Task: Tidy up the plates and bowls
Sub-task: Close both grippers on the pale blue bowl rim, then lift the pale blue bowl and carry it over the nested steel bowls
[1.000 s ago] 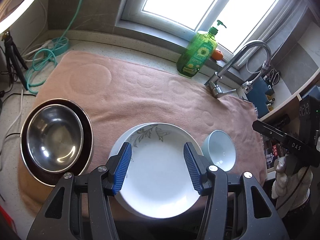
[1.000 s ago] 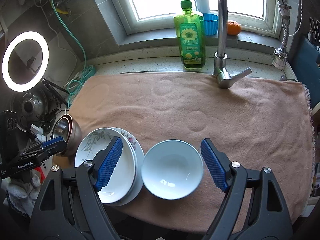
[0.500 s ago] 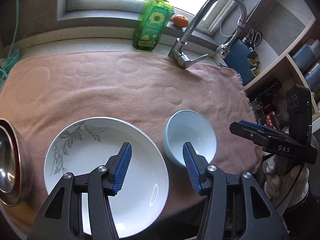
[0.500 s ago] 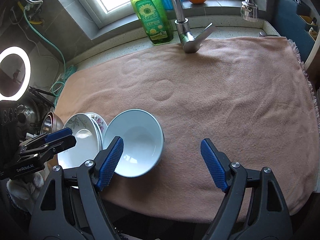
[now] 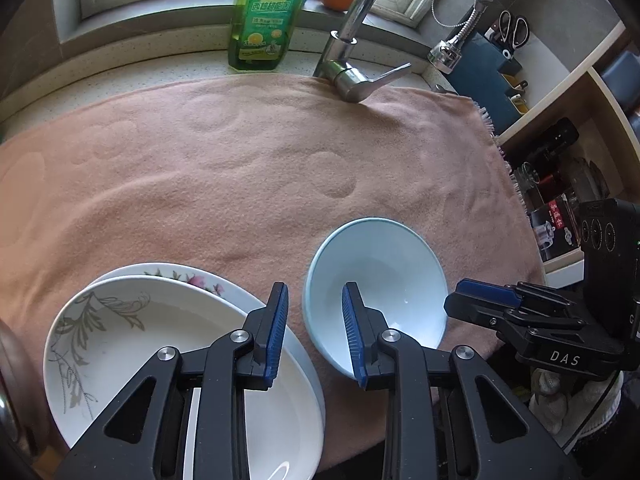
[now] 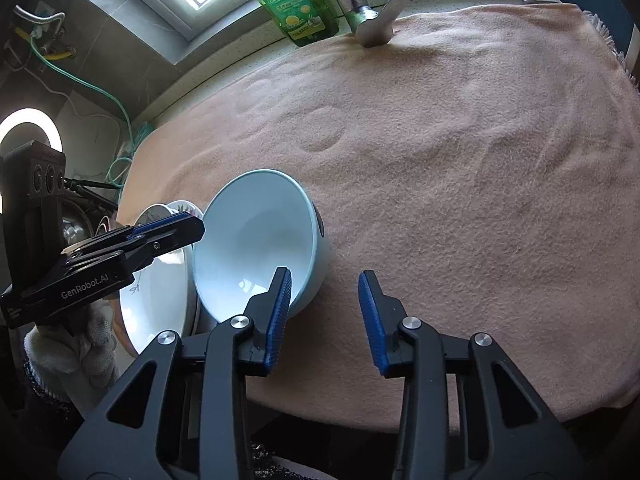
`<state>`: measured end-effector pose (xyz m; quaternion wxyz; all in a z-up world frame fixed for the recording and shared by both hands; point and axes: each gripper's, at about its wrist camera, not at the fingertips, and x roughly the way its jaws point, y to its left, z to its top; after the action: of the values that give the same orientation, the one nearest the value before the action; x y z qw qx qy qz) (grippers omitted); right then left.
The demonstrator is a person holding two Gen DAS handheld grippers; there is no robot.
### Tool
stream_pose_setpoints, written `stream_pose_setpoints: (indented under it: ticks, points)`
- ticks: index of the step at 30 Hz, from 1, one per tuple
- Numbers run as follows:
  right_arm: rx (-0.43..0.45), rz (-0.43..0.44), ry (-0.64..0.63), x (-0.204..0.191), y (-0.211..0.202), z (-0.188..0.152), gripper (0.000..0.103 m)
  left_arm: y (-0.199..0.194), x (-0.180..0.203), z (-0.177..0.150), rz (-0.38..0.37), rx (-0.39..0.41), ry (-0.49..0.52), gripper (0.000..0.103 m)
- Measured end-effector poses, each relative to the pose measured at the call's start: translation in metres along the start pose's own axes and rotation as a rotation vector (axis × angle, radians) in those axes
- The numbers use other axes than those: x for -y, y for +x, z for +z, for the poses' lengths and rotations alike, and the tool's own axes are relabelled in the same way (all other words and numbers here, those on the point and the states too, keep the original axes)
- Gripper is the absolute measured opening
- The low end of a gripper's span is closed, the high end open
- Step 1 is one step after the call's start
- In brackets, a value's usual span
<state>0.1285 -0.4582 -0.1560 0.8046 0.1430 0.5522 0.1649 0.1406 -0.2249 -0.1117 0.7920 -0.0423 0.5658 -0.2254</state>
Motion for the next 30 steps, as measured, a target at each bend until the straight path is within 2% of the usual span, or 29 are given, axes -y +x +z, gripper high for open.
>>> stream_pose_setpoints:
  ticks: [3, 10, 13, 30]
  points:
    - [-0.007, 0.016, 0.016, 0.002, 0.004, 0.0, 0.033, 0.003, -0.003, 0.002, 0.001, -0.012, -0.005, 0.025]
    - [-0.021, 0.034, 0.025, 0.001, 0.012, 0.0, 0.025, 0.011, -0.002, 0.004, -0.013, -0.043, 0.003, 0.015]
    - [-0.028, 0.044, 0.027, -0.001, 0.015, 0.0, 0.016, 0.014, 0.0, 0.004, -0.019, -0.05, 0.008, 0.013]
    - [-0.014, 0.023, 0.045, -0.005, 0.008, 0.011, 0.012, 0.006, 0.002, 0.003, -0.04, -0.03, -0.013, 0.012]
